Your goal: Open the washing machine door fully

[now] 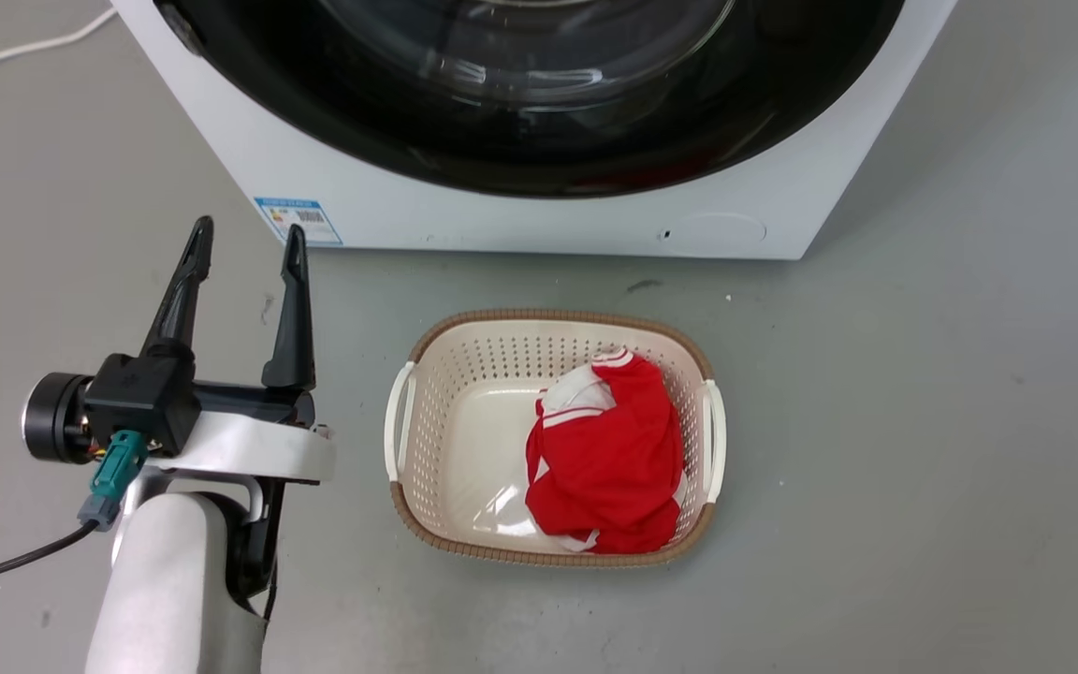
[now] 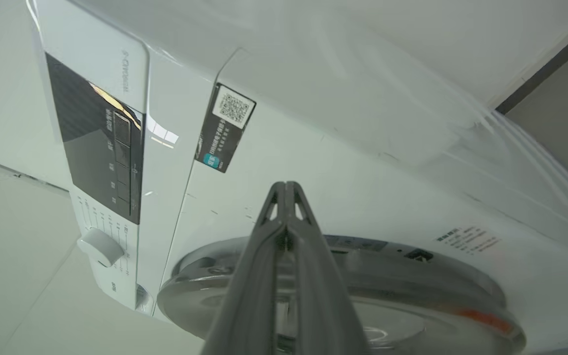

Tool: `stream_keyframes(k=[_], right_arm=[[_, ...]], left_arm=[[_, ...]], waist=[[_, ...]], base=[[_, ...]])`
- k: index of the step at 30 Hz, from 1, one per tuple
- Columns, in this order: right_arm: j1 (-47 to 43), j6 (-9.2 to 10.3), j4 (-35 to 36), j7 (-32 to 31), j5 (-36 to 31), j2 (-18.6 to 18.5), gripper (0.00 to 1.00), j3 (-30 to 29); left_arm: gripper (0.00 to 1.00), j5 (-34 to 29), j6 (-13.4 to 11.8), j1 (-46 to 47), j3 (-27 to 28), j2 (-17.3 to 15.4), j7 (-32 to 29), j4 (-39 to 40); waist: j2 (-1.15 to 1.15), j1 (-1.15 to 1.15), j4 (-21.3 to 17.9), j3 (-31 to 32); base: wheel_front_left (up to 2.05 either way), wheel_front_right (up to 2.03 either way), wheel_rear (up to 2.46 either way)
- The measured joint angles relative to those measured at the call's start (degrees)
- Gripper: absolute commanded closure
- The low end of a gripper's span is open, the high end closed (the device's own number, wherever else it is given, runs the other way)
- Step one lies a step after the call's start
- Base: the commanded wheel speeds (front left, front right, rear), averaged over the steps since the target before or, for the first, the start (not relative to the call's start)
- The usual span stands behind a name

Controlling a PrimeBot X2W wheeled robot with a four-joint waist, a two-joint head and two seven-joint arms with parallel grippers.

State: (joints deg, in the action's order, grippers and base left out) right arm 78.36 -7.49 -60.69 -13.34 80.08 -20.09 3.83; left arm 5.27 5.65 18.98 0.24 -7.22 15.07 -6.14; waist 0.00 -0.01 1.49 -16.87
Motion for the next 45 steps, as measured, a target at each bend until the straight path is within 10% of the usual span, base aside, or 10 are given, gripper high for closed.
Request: stream_keyframes(k=[15,45], right_arm=[[15.0,0.0,-11.7,-10.7,-8.8,4.3,1.0,8.1],[10.7,0.0,-7.2,-33.4,-5.6,5.1,1.0,7.6]], left_arm=[[0.0,-0.1,1.0,3.9,-0.3,0.7,0.0,1.8],[0.0,-0.7,1.7,5.0,0.1,2.2,0.0,0.0]], waist=[[0.0,0.0,1.4,-7.9],[0.0,0.01,1.6,-7.5]], base=[[0.0,0.0,0.0],[0.0,0.0,0.0]])
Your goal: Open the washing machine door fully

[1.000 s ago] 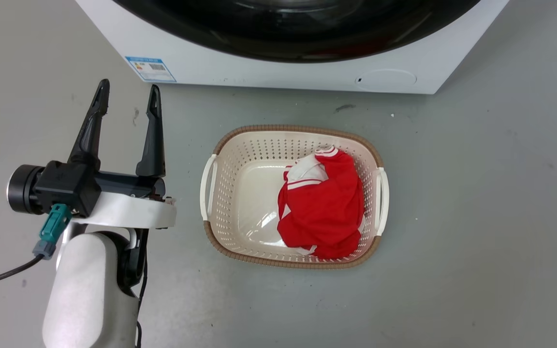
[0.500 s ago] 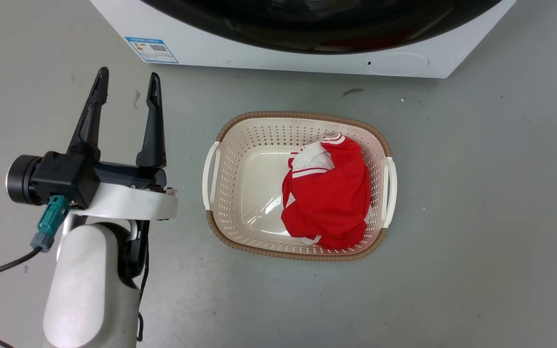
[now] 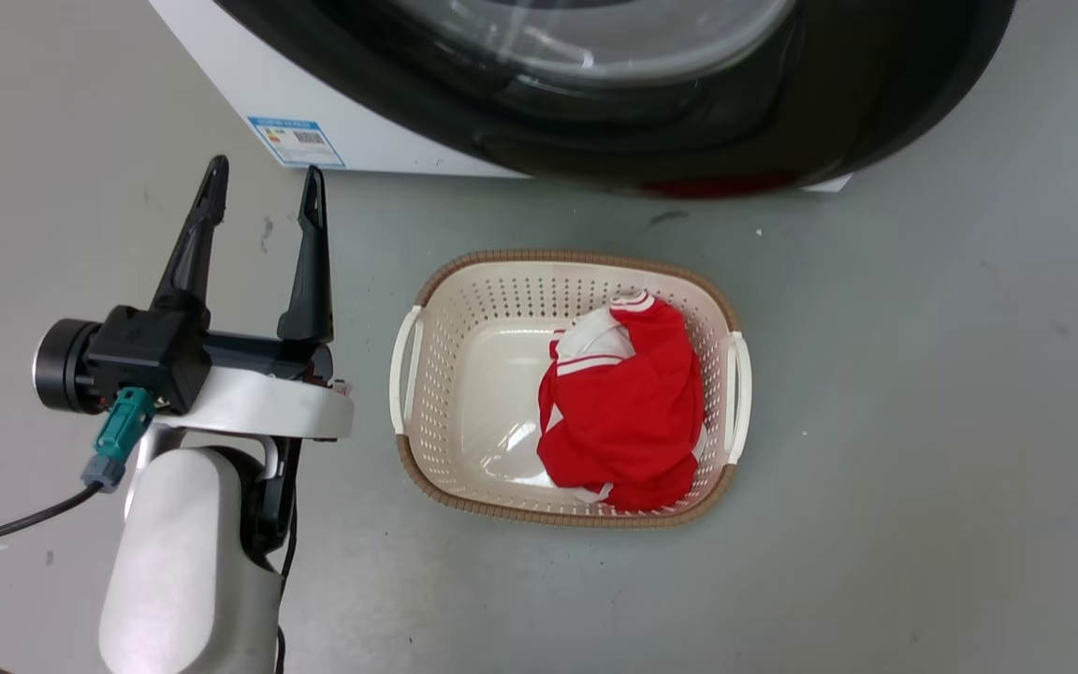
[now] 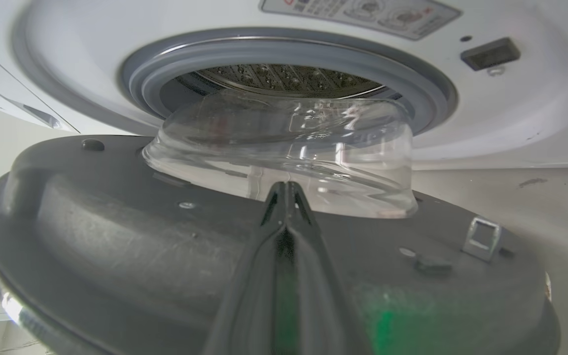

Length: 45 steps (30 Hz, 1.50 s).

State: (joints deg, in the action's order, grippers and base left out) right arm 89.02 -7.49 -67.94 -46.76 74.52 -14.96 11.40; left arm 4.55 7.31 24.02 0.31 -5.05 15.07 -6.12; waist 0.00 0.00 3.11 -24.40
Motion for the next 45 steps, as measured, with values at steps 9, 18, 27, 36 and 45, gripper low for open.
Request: stream_keyframes(k=[9,18,27,36,45], right_arm=[[-10.0,0.0,6.0,-5.8,2.2,2.0,1.0,0.1],[-21.6,0.0,13.8,-10.2,4.8,4.8,1.0,0.4],[-31.1,0.0,21.5,-12.7,6.7,8.5,1.0,1.2],[-38.2,0.0,27.2,-14.4,8.7,11.1,1.0,3.8],[-41.7,0.0,30.5,-14.7,10.5,11.7,1.0,6.9]], left_arm=[[0.0,-0.4,0.1,-2.9,-0.1,0.0,0.0,-1.7],[0.0,-0.7,0.1,-7.3,-0.4,0.3,0.0,-3.2],[0.0,-0.7,0.1,-10.0,-1.5,0.6,0.0,-4.2],[0.0,-0.4,0.1,-11.5,-2.8,1.2,0.0,-5.0],[0.0,-0.3,0.1,-12.4,-3.3,1.5,0.0,-5.3]], waist=[[0.0,0.0,-0.5,5.3],[0.0,0.0,-1.0,11.7],[0.0,0.0,-1.0,16.2],[0.0,0.01,-0.5,19.2],[0.0,0.01,-0.5,20.4]], base=[[0.0,0.0,0.0],[0.0,0.0,0.0],[0.0,0.0,0.0],[0.0,0.0,0.0],[0.0,0.0,0.0]])
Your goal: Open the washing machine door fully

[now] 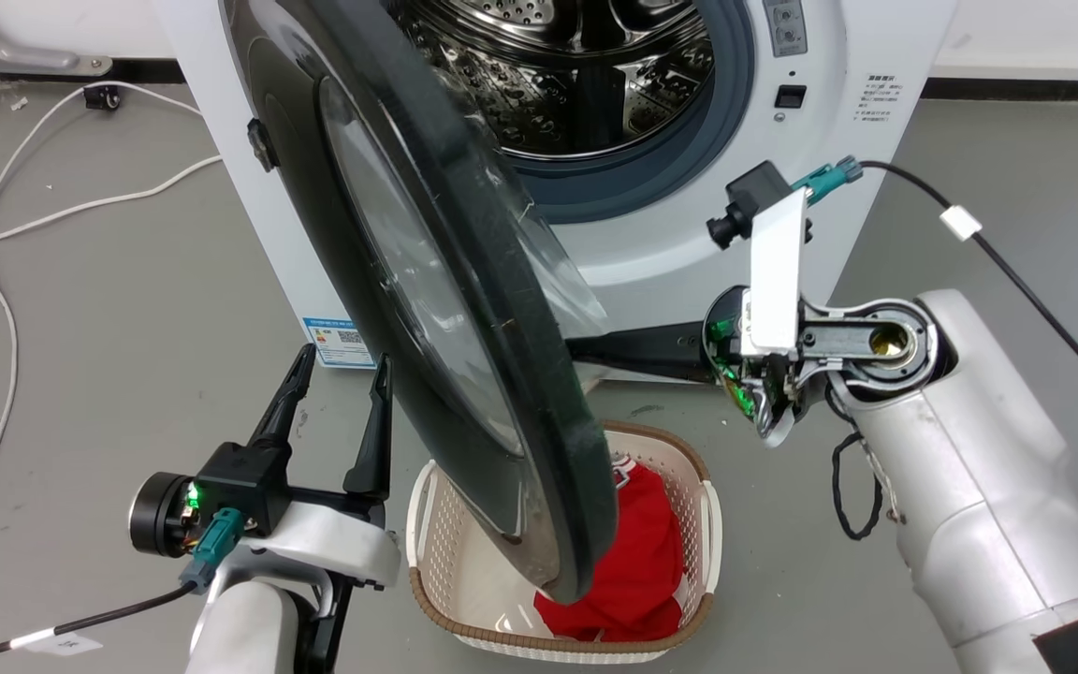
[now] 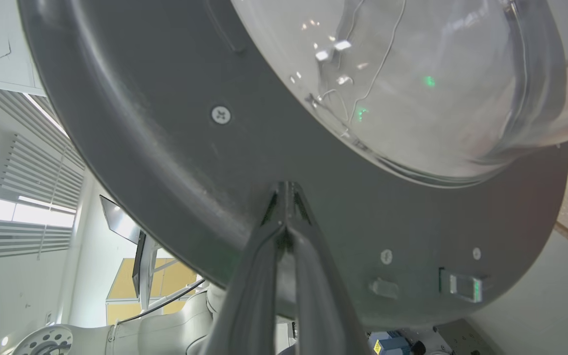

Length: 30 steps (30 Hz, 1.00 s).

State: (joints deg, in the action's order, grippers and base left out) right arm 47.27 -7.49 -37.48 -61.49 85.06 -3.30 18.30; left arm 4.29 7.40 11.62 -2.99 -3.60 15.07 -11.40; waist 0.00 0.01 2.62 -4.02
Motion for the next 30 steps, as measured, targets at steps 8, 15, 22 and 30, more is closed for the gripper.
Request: stream_keyframes(k=[8,15,22,30], right_arm=[[-2.2,0.0,2.5,1.2,3.3,0.2,1.0,4.4],[-4.1,0.0,5.0,6.8,4.6,0.3,1.0,5.7],[-8.4,0.0,7.7,17.8,4.2,0.0,1.0,0.2],[-18.5,0.0,11.9,26.7,6.0,-2.0,1.0,-7.1]], left_arm=[[0.0,0.0,-0.1,-0.6,0.0,0.1,0.0,0.0],[0.0,0.1,-0.1,-0.7,0.2,0.2,0.0,0.0],[0.0,0.2,-0.4,-1.1,0.5,0.3,0.0,0.0],[0.0,0.4,-0.8,-2.2,1.5,0.4,0.0,-0.2]], waist=[[0.0,0.0,-0.4,0.3],[0.0,0.0,-1.0,0.4],[0.0,0.0,-1.7,0.9],[0.0,0.0,-2.7,2.1]], base=[[0.0,0.0,0.0],[0.0,0.0,0.0],[0.0,0.0,0.0],[0.0,0.0,0.0]])
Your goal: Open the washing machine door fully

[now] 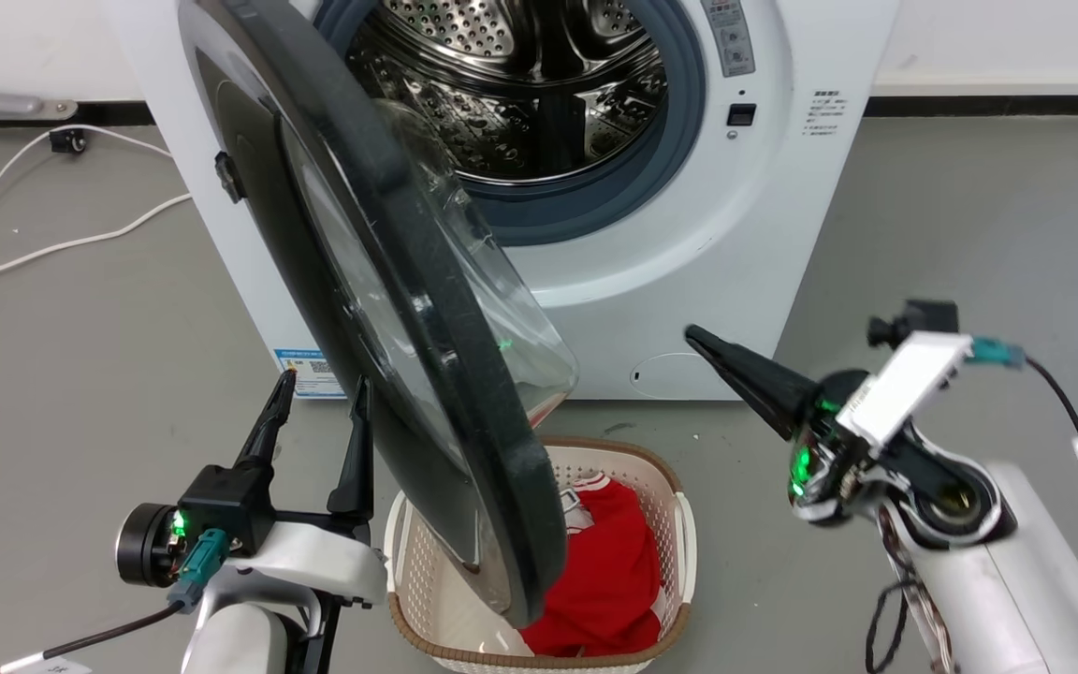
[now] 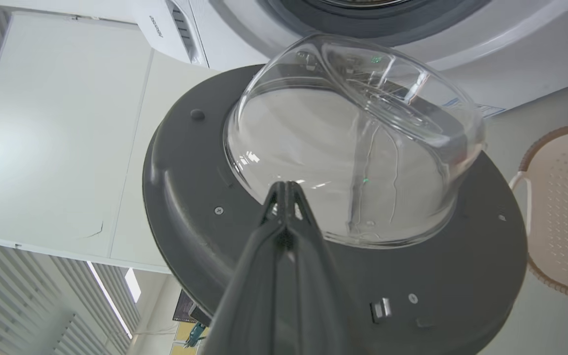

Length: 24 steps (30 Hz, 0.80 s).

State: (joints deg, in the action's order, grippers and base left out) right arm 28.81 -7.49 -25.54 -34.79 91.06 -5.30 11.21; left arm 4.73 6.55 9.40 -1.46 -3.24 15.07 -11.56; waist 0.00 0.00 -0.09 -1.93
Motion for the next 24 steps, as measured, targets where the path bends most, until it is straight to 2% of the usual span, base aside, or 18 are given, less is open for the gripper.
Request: stream_keyframes(k=[1,4,5,9,14,20,24], right_arm=[[-1.4,0.0,0.4,1.4,0.1,-0.1,1.0,-0.8],[-5.6,0.0,1.8,5.0,-0.7,-0.4,0.46,-2.2],[-7.1,0.0,2.3,6.6,-1.0,-0.4,0.0,-2.9],[-11.7,0.0,4.6,13.2,-4.7,-0.6,0.0,-4.0],[-15.0,0.0,6.5,26.1,-14.4,-0.9,0.0,-5.1],[-16.4,0.0,6.5,41.4,-32.6,-2.4,0.0,-6.0],[-16.4,0.0,6.8,47.8,-47.9,-3.1,0.0,-8.8]], left_arm=[[0.0,0.0,0.0,-0.1,0.1,0.0,0.0,0.0],[0.0,0.0,-0.1,-0.6,0.3,0.0,0.0,0.0],[0.0,0.0,-0.1,-0.8,0.4,0.0,0.0,0.0],[0.0,0.0,-0.1,-1.0,0.7,0.0,0.0,-0.1],[0.0,-0.1,-0.1,-1.0,1.1,0.0,0.0,-0.2],[0.0,-0.1,-0.1,-1.2,1.2,0.0,0.0,-0.4],[0.0,-0.1,-0.1,-1.2,1.4,0.0,0.0,-0.4]], waist=[[0.0,0.0,-0.2,0.1],[0.0,0.0,-0.9,0.3],[0.0,0.0,-1.0,0.3],[0.0,0.0,-1.4,0.4],[0.0,0.0,-1.7,0.6],[0.0,0.0,-1.7,0.8],[0.0,0.0,-1.6,0.9]], base=[[0.0,0.0,0.0],[0.0,0.0,0.0],[0.0,0.0,0.0],[0.0,0.0,0.0],[0.0,0.0,0.0],[0.0,0.0,0.0],[0.0,0.0,0.0]])
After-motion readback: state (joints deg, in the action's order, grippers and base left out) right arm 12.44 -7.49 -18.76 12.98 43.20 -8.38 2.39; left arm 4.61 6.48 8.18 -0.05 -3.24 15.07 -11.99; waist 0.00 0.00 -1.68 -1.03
